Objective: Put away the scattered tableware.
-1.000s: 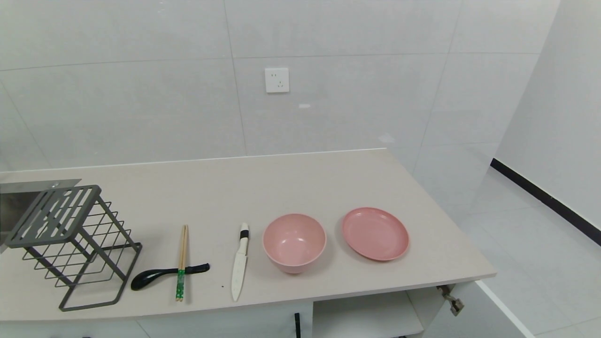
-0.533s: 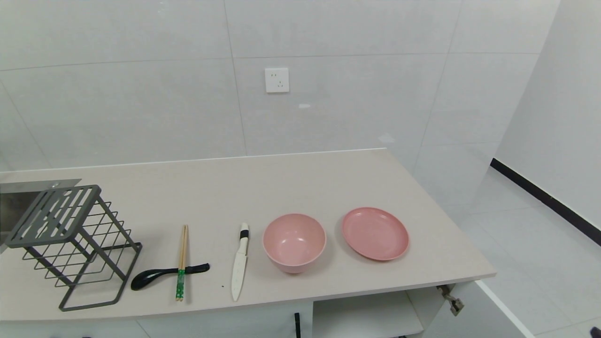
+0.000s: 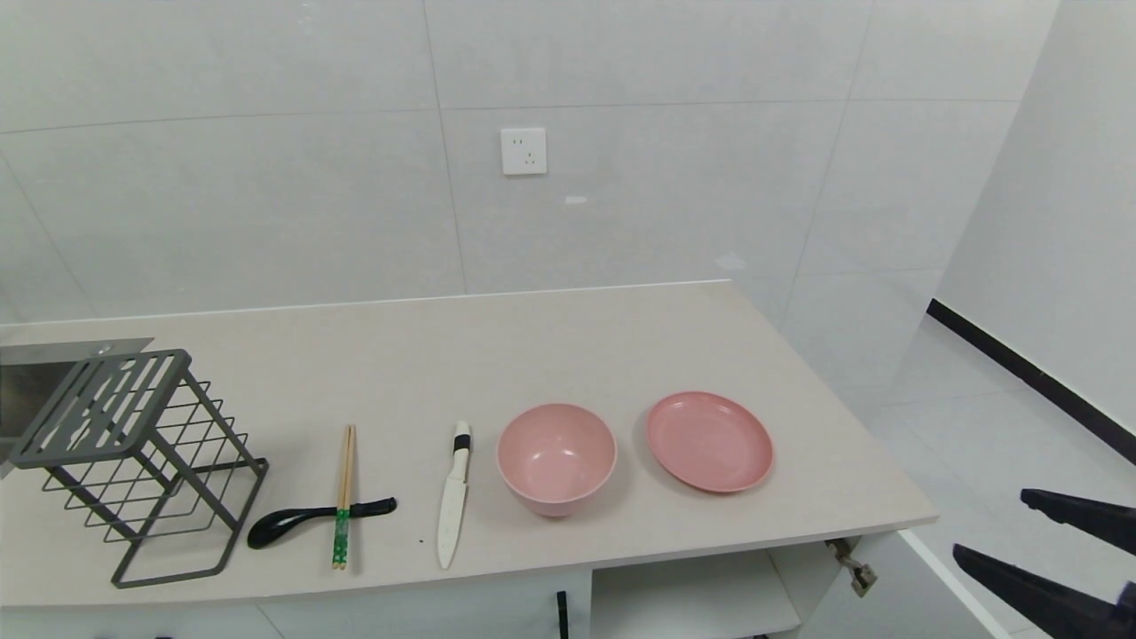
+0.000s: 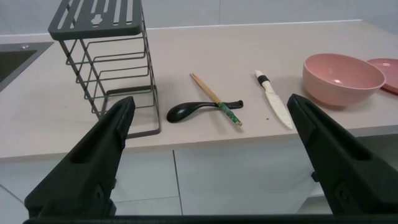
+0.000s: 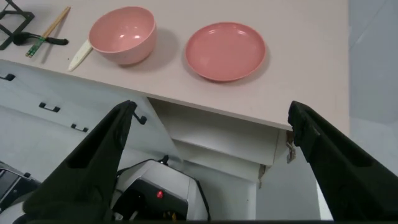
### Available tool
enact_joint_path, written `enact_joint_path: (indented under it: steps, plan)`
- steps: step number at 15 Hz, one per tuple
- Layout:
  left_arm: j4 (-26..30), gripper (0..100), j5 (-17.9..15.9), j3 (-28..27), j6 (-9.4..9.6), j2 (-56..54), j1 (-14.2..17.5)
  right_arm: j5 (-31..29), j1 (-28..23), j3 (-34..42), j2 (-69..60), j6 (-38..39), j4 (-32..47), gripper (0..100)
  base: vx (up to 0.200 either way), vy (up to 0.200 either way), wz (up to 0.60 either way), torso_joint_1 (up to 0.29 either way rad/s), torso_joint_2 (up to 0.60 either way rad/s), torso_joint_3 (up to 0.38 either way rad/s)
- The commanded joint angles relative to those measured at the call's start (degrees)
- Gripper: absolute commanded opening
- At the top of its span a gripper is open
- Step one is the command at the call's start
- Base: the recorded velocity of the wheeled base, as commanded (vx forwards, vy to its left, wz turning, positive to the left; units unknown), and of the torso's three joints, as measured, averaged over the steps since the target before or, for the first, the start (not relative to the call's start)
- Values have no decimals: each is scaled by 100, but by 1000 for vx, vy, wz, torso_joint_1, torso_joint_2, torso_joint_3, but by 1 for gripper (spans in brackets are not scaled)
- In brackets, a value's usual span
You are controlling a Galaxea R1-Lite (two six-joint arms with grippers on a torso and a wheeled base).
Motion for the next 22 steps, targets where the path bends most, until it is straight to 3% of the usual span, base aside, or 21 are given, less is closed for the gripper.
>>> enact_joint_path:
  steps: [1, 11, 14, 22]
  plan:
    - [1, 100, 2, 0, 4, 7, 1, 259, -178, -23, 1175, 6, -409, 100, 0, 0, 0, 0, 0, 0]
    - [1, 100, 2, 0, 12, 7, 1, 259, -143, -190, 3530, -276, -2651, 100, 0, 0, 0, 0, 0, 0]
    - [-8, 100, -7, 0, 12, 7, 1, 250, -143, -787, 4814, -284, -3494, 100, 0, 0, 0, 0, 0, 0]
    - [1, 100, -7, 0, 4, 7, 1, 224, -125, -2018, 6246, -232, -3468, 100, 0, 0, 0, 0, 0, 0]
